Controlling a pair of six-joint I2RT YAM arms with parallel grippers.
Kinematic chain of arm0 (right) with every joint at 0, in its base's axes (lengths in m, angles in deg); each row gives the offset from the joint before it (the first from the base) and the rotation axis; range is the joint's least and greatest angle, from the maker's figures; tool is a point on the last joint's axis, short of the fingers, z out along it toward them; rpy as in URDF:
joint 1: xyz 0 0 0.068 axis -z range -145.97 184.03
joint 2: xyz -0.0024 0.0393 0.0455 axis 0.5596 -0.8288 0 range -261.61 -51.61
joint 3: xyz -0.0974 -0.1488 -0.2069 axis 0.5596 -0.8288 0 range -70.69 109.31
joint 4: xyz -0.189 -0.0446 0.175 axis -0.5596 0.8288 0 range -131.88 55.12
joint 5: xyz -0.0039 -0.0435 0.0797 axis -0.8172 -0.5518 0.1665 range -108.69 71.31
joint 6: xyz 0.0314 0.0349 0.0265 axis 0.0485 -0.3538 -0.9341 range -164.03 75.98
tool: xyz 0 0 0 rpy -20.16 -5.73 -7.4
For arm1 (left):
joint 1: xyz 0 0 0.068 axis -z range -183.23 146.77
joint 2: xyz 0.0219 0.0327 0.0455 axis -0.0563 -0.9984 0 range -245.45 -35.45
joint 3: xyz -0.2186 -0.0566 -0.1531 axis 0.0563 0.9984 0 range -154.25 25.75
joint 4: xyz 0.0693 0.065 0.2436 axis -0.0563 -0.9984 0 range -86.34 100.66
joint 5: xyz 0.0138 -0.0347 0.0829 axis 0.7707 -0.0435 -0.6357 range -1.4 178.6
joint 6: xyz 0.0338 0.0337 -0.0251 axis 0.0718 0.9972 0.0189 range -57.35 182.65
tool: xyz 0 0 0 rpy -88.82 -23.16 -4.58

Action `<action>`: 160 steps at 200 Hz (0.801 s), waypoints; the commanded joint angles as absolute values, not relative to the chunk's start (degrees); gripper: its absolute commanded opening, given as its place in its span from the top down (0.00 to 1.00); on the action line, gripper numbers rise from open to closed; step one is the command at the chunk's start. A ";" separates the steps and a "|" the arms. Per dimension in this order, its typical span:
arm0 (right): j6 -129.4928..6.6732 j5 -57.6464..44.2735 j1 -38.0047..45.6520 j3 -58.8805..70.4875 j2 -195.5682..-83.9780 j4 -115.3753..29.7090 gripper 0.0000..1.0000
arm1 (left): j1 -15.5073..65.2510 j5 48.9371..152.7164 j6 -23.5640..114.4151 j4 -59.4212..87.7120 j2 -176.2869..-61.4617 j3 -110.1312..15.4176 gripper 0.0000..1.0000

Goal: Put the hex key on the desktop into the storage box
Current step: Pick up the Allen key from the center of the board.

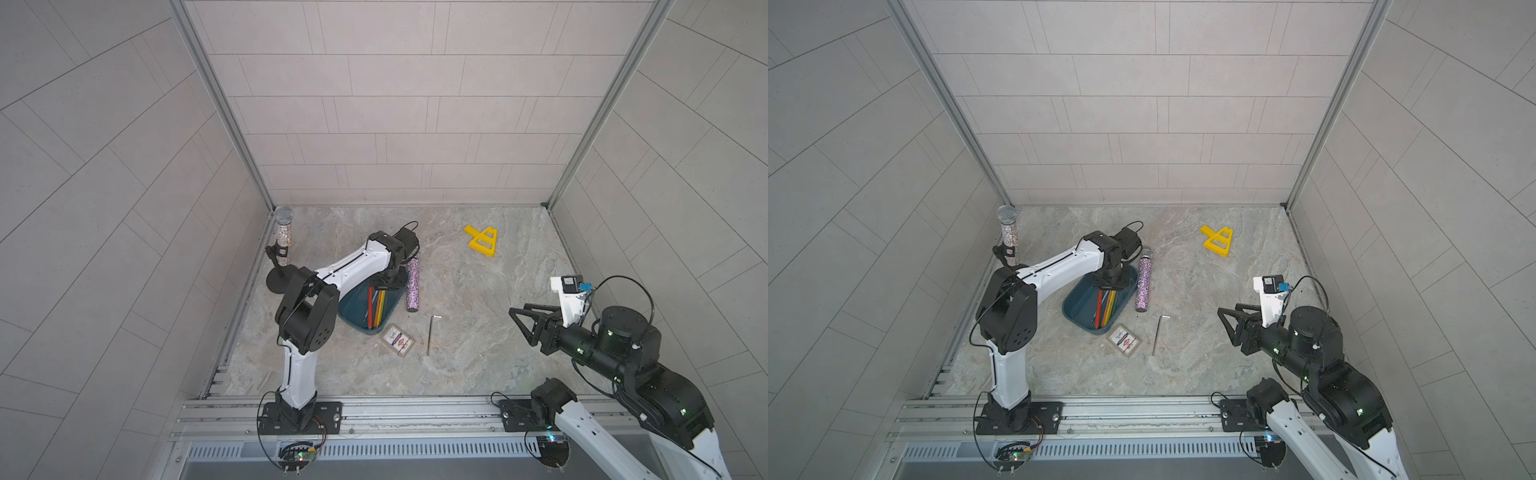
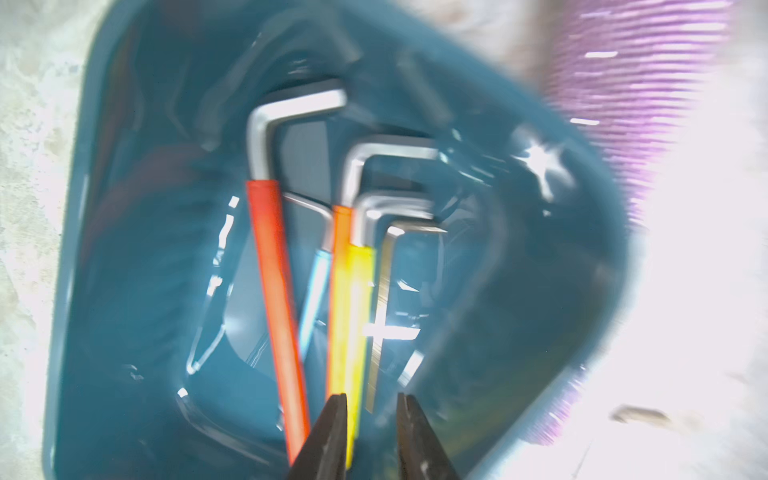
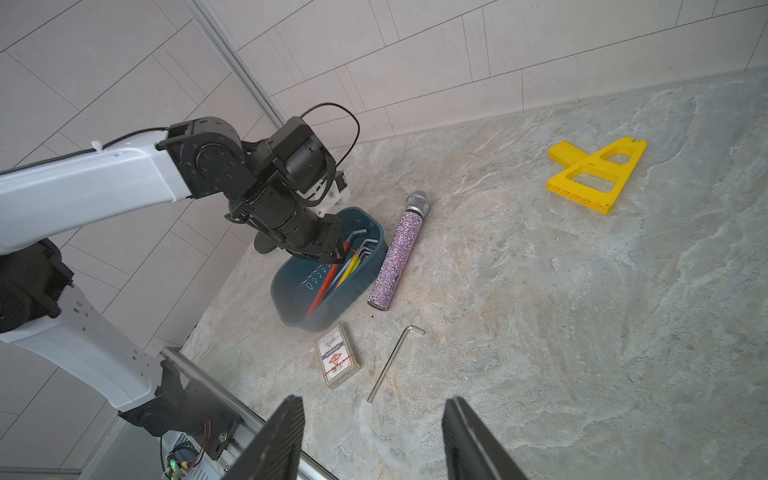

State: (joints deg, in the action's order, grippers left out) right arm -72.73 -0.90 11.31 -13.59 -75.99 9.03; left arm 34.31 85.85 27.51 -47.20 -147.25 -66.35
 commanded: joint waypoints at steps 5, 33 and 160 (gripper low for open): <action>-72.50 -0.61 11.22 -12.92 -75.79 9.45 0.42 | 38.69 86.23 23.49 -50.29 -145.66 -68.89 0.68; -72.38 -0.78 11.23 -12.68 -75.77 9.62 0.42 | 44.19 88.32 20.63 -49.20 -145.89 -69.44 0.64; -72.07 -1.05 11.18 -12.61 -75.56 9.97 0.41 | 53.44 89.26 16.33 -47.27 -156.53 -71.10 0.61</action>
State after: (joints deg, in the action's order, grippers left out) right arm -72.71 -0.90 11.31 -13.59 -75.97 9.38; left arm 53.17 90.49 17.00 -46.59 -155.41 -69.78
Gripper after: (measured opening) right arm 0.585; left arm 0.386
